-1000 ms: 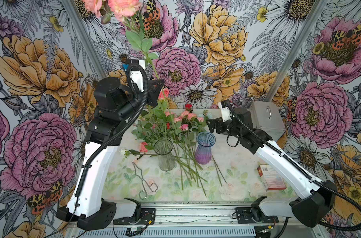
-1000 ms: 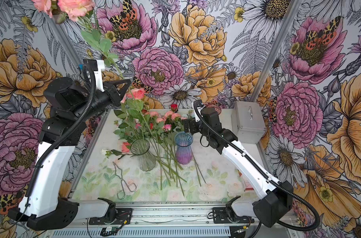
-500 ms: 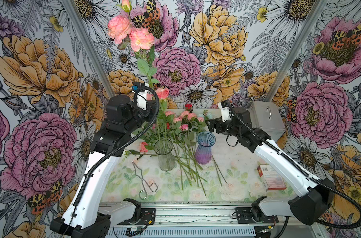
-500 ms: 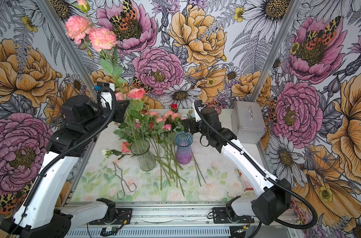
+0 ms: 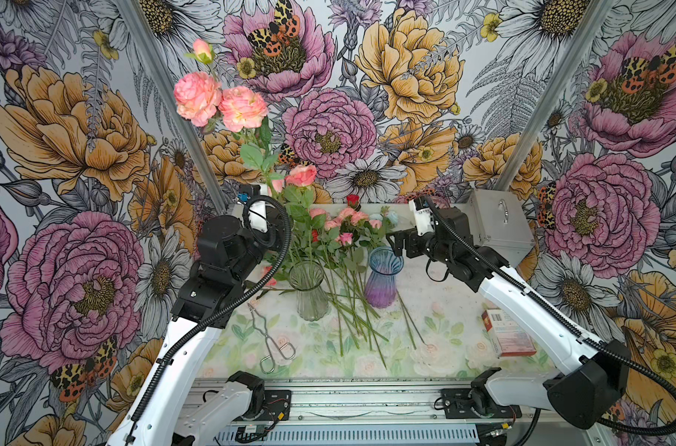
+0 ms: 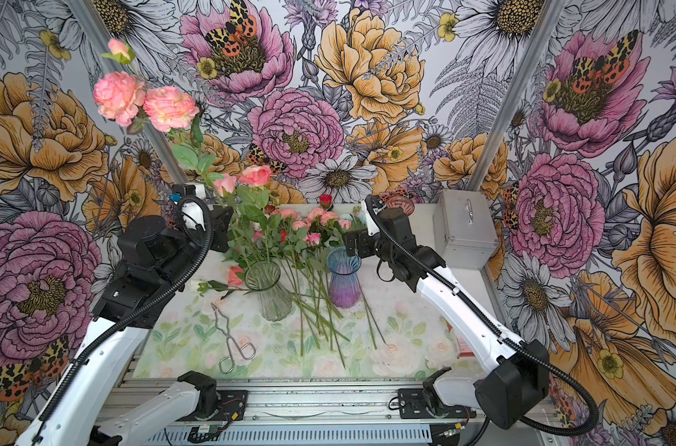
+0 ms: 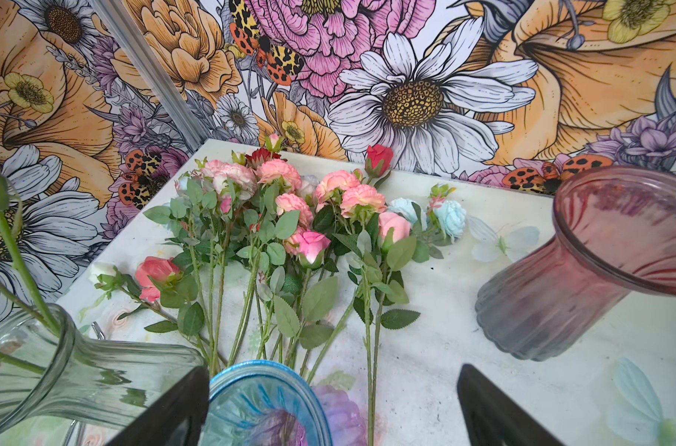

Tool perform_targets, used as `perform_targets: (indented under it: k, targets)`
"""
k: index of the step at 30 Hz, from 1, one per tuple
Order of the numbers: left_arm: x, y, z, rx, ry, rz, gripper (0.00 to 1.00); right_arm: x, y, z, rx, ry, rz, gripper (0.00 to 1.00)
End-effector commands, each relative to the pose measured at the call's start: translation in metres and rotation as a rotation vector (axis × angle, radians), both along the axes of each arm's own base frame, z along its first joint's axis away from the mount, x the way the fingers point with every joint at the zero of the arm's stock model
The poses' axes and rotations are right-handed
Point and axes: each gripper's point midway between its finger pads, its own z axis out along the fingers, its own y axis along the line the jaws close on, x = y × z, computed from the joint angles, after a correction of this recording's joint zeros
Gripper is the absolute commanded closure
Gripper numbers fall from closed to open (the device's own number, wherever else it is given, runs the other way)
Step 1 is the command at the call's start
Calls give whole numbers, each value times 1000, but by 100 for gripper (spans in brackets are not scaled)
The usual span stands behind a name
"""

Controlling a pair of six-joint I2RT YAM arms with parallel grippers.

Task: Place the pink flowers into the vase
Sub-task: Place the flower in the vase.

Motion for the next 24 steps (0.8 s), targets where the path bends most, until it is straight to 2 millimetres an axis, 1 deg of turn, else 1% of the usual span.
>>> perform_targets:
  k: [1,4,11,15,17,19,24]
  targets:
    - [3,0,-2,-45,-29,37,100,-5,-4,-3,15,23,-3,1]
    - [2,-4,-20,-49,-3,41,100,-4,-3,-5,21,35,-3,1]
    - [-2,-6,-46,-71,31,54,99,-1,-3,-9,30,51,-4,1]
    - [-3,-14,-65,-73,61,46,96,1,-2,-11,32,61,-3,1]
    - [-3,-16,-75,-74,79,52,96,2,-1,-12,32,63,-1,1]
    - [-1,-18,-87,-91,102,57,93,3,0,-11,33,64,1,1]
    - [4,-21,-108,-105,160,76,92,4,1,-8,36,60,5,1]
